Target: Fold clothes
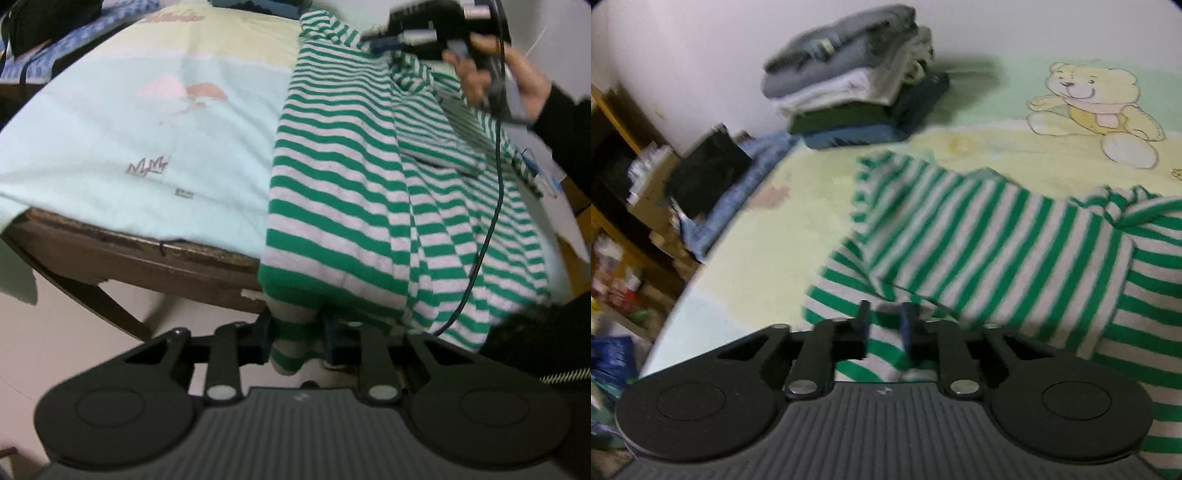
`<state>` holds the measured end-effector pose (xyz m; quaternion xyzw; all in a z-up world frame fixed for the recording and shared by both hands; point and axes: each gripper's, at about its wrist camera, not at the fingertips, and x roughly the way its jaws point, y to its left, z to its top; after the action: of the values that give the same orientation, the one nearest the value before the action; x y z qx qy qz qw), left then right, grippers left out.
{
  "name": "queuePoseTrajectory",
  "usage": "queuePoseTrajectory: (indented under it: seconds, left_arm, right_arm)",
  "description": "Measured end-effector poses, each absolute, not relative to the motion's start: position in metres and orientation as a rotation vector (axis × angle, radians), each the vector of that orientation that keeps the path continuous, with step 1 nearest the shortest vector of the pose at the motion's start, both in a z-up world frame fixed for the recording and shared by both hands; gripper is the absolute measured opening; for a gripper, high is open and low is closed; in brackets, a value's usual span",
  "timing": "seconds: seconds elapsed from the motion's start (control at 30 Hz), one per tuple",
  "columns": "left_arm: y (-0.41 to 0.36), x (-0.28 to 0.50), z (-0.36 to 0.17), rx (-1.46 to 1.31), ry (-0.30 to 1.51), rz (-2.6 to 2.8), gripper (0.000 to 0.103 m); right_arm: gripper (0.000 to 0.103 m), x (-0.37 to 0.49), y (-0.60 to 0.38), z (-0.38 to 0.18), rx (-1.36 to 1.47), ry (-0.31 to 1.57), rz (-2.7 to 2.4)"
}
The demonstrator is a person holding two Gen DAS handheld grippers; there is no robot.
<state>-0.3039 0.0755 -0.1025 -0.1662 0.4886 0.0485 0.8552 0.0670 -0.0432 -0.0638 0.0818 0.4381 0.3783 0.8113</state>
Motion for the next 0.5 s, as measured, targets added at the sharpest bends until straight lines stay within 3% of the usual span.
queuePoseTrajectory:
  seconds: [0.17,0.4,0.5]
  left_arm:
    - [0.074,-0.302,-0.104,-0.304,1.056,0.102,0.019]
    - [0.075,-0.313,-0.1,-0.21,1.11,0.145,0.02]
    - [0.085,-0.325,-0.076,-0.178,1.082,0.189,0.035]
  right_arm:
    - [0.029,0.088,-0.015,-0.055,0.157,0.877,0.791]
    - [0.019,0.13,0.015,-0.086,-0.099,0.805,0.622]
    - [0.016,0.147,0.011,-0.083,-0.059,0.825,0.604]
